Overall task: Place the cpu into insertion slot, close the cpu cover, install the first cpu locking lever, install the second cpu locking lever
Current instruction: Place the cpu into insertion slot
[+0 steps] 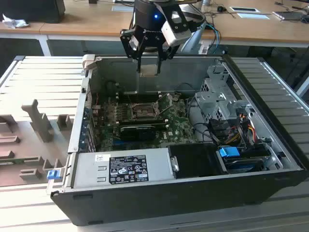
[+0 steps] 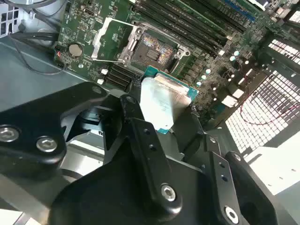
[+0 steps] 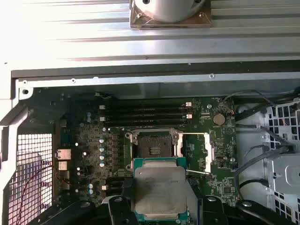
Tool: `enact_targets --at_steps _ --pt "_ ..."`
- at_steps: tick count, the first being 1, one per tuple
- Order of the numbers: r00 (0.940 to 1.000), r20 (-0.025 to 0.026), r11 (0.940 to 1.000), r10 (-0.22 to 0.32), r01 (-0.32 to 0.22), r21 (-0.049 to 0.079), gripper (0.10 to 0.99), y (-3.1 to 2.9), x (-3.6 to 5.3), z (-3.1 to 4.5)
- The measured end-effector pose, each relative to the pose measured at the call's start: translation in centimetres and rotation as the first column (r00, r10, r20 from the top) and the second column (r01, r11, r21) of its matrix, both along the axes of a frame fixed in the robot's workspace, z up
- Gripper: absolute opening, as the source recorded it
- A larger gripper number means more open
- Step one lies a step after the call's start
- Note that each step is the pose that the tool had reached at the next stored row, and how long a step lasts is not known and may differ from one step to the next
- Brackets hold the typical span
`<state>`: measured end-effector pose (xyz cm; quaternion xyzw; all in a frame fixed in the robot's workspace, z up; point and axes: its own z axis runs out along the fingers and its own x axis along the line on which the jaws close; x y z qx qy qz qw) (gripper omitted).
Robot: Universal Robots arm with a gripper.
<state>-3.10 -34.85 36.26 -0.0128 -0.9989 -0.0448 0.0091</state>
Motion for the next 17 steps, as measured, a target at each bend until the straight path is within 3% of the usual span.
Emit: enact_targets --at_steps 8,17 --pt "0.9960 0.0000 0.9960 -0.089 0.089 0.000 0.525 -0.01 -0.01 -0.01" --pt "0.9924 -0.0008 0.9924 -0.123 0.123 0.000 0.525 -0.02 -0.02 -0.22"
